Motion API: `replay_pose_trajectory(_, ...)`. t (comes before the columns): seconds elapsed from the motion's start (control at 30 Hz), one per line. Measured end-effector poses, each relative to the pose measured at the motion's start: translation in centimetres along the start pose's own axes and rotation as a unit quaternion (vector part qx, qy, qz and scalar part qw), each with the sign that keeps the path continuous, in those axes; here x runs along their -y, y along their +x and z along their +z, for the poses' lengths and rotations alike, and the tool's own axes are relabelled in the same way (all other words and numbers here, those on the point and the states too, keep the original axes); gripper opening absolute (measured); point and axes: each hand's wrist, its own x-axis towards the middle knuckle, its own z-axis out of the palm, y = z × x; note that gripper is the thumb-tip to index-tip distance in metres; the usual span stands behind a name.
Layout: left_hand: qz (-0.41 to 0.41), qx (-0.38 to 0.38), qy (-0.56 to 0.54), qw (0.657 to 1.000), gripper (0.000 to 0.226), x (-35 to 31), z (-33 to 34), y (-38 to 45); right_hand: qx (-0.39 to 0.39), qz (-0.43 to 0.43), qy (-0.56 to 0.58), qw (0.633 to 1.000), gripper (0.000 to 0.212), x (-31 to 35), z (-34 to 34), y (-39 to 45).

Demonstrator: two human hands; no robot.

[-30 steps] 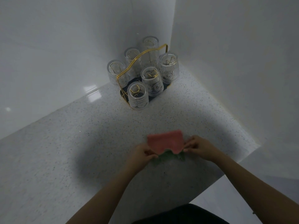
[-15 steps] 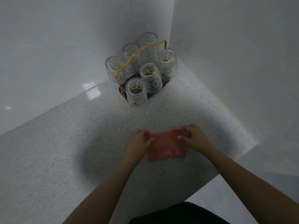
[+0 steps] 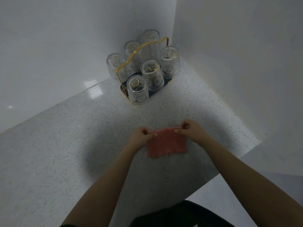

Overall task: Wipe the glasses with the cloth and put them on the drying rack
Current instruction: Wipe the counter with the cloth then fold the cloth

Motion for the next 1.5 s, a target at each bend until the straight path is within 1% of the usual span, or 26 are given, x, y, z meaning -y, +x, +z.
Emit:
replay_pose_trajectory(0.07, -0.009, -0.002, -0.052, 0.999, 0.02, -0.3, 0.2, -0.6, -0.009, 0.002, 0.089, 0.996, 0.019, 0.9, 0.6, -0.9)
replay_pose_trajectory(0.13, -0.008, 0.004, -0.101, 0.995, 0.011, -0.9, 0.5, -1.4, -0.032, 0.002, 0.139, 0.99, 0.019, 1.9, 1.6, -2.0)
replay_pose_trajectory(0.17, -0.003, 0.015, -0.122, 0.992, 0.007, -1.3, 0.6, -1.9, -0.045, -0.004, 0.146, 0.988, 0.019, 2.4, 2.1, -2.6)
replay_pose_trajectory(0.2, 0.005, 0.025, -0.14, 0.99, 0.007, -1.8, 0.8, -2.3, -0.056, -0.016, 0.147, 0.987, 0.019, 2.8, 2.6, -3.0)
replay_pose_trajectory(0.3, 0.018, 0.049, -0.198, 0.979, 0.019, -2.9, 0.6, -3.3, -0.06, -0.057, 0.135, 0.987, 0.025, 4.3, 3.4, -4.1)
replay_pose_trajectory(0.43, 0.022, 0.042, -0.197, 0.979, 0.023, -3.6, -0.1, -3.6, 0.015, -0.04, 0.167, 0.985, 0.038, 5.2, 2.3, -4.7)
replay_pose_trajectory(0.47, 0.021, 0.047, -0.195, 0.979, 0.026, -3.6, -0.2, -3.5, 0.015, -0.042, 0.172, 0.984, 0.037, 5.3, 1.9, -4.7)
replay_pose_trajectory(0.53, 0.019, 0.066, -0.191, 0.979, 0.03, -3.9, -0.3, -3.3, -0.025, -0.06, 0.145, 0.987, 0.032, 5.5, 0.6, -4.8)
replay_pose_trajectory(0.57, 0.019, 0.077, -0.183, 0.98, 0.03, -4.4, -0.3, -3.3, -0.048, -0.072, 0.109, 0.99, 0.03, 5.7, -0.2, -4.8)
replay_pose_trajectory(0.6, 0.022, 0.09, -0.172, 0.981, 0.029, -4.9, -0.3, -3.3, -0.054, -0.085, 0.072, 0.992, 0.031, 5.6, -0.9, -4.6)
replay_pose_trajectory(0.63, 0.029, 0.106, -0.161, 0.981, 0.026, -5.6, -0.1, -3.3, -0.039, -0.091, 0.047, 0.994, 0.033, 5.4, -1.8, -4.4)
replay_pose_trajectory(0.7, 0.048, 0.134, -0.135, 0.981, 0.015, -7.1, 0.4, -3.0, 0.031, -0.08, 0.027, 0.996, 0.035, 4.8, -3.4, -3.7)
replay_pose_trajectory(0.73, 0.055, 0.143, -0.121, 0.981, 0.012, -7.9, 0.7, -2.7, 0.06, -0.071, 0.021, 0.995, 0.032, 4.4, -4.1, -3.2)
replay_pose_trajectory(0.77, 0.062, 0.148, -0.107, 0.981, 0.011, -8.8, 1.1, -2.2, 0.068, -0.062, 0.016, 0.996, 0.026, 4.0, -4.9, -2.8)
replay_pose_trajectory(0.83, 0.08, 0.135, -0.072, 0.985, 0.019, -10.5, 2.0, -0.9, 0.047, -0.05, 0.044, 0.997, 0.012, 3.6, -6.4, -1.9)
replay_pose_trajectory(0.9, 0.115, 0.105, -0.047, 0.987, 0.025, -12.3, 2.7, 0.4, 0.018, -0.05, 0.104, 0.993, 0.006, 3.3, -8.0, -0.9)
replay_pose_trajectory(0.93, 0.143, 0.084, -0.034, 0.986, 0.024, -13.1, 3.0, 0.9, 0.009, -0.055, 0.133, 0.99, 0.006, 3.2, -8.7, -0.3)
replay_pose_trajectory(1.03, 0.224, 0.04, 0.021, 0.973, 0.015, -15.7, 4.5, 2.0, 0.001, -0.087, 0.204, 0.975, 0.012, 2.4, -11.1, 1.4)
replay_pose_trajectory(1.1, 0.256, 0.03, 0.014, 0.966, 0.017, -16.4, 6.1, 2.3, 0.014, -0.095, 0.232, 0.968, 0.023, 1.4, -12.2, 1.9)
replay_pose_trajectory(1.17, 0.267, 0.034, 0.022, 0.963, 0.019, -16.1, 8.3, 2.9, 0.036, -0.068, 0.273, 0.959, 0.03, -0.3, -12.8, 2.0)
replay_pose_trajectory(1.2, 0.258, 0.046, 0.038, 0.964, 0.021, -15.5, 9.5, 3.1, 0.039, -0.048, 0.27, 0.961, 0.031, -1.2, -12.8, 2.0)
replay_pose_trajectory(1.27, 0.222, 0.059, 0.074, 0.971, 0.026, -14.1, 11.8, 3.7, 0.017, -0.015, 0.2, 0.98, 0.026, -2.8, -12.5, 1.8)
replay_pose_trajectory(1.3, 0.2, 0.058, 0.086, 0.974, 0.028, -13.4, 12.8, 4.1, -0.01, -0.001, 0.158, 0.987, 0.024, -3.6, -12.5, 1.9)
replay_pose_trajectory(1.37, 0.18, 0.039, 0.087, 0.979, 0.031, -12.4, 13.7, 4.6, -0.059, -0.002, 0.08, 0.995, 0.022, -4.3, -12.3, 2.2)
replay_pose_trajectory(1.43, 0.202, 0.006, 0.12, 0.972, 0.028, -12.1, 14.0, 4.9, -0.077, -0.006, 0.031, 0.997, 0.021, -5.0, -12.2, 2.6)
replay_pose_trajectory(1.5, 0.246, -0.054, 0.211, 0.944, 0.03, -12.0, 14.0, 5.4, -0.104, -0.007, 0.017, 0.994, 0.021, -5.6, -11.8, 3.4)
